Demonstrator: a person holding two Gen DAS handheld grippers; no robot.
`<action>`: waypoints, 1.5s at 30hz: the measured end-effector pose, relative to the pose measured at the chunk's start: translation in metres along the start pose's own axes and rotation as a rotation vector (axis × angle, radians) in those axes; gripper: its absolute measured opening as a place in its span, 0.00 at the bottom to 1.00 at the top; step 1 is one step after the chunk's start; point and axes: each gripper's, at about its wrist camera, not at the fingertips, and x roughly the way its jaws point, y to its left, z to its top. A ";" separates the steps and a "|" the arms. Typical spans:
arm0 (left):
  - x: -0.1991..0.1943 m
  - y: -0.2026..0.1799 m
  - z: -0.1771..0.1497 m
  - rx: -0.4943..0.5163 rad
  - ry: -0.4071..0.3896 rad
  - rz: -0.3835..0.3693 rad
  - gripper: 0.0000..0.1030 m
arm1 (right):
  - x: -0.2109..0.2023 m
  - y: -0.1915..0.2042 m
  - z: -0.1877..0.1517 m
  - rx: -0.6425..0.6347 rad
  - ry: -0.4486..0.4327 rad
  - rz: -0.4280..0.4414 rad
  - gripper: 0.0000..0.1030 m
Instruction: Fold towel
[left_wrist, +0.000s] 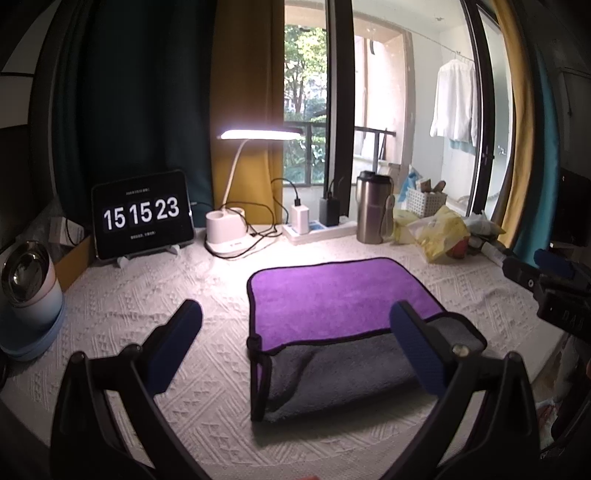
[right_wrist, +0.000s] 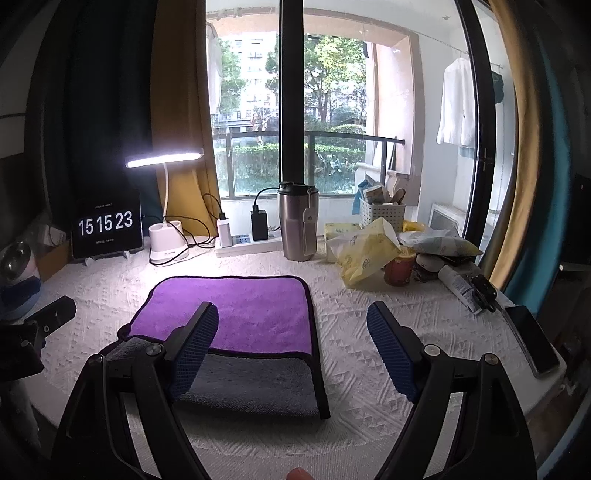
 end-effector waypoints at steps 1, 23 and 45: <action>0.004 0.000 0.000 0.001 0.010 0.000 0.99 | 0.004 -0.001 0.000 0.001 0.008 0.000 0.83; 0.108 0.012 -0.025 -0.009 0.300 -0.019 0.90 | 0.106 -0.024 -0.026 0.026 0.283 0.070 0.70; 0.138 0.001 -0.050 0.070 0.438 -0.036 0.39 | 0.140 -0.011 -0.049 -0.070 0.423 0.115 0.13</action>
